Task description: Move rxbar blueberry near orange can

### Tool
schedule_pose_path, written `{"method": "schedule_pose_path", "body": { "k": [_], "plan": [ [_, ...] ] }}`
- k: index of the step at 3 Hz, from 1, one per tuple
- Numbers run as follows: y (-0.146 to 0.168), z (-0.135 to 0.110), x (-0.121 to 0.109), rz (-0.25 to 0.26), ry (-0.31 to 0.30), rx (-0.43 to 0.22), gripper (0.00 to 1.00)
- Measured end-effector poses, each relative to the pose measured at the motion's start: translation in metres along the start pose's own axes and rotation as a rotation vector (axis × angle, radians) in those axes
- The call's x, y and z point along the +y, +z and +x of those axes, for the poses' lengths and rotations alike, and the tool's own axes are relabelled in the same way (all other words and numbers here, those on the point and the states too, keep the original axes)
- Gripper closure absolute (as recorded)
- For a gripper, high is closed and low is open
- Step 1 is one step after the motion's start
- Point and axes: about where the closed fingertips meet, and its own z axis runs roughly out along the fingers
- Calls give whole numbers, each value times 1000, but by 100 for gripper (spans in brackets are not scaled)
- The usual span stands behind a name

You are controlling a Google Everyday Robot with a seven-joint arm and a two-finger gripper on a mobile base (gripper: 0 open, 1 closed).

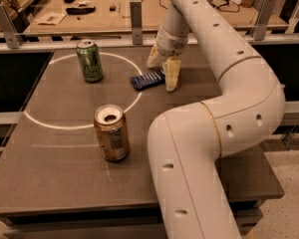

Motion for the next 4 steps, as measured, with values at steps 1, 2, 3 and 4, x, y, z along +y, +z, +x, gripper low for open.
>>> {"method": "schedule_pose_path", "body": {
  "k": [1, 2, 3, 4],
  "plan": [
    [-1, 0, 0, 0, 0, 0, 43],
    [-2, 0, 0, 1, 1, 0, 44],
    [-3, 0, 1, 1, 2, 1, 45],
    [-3, 0, 1, 1, 2, 1, 46]
  ]
}}
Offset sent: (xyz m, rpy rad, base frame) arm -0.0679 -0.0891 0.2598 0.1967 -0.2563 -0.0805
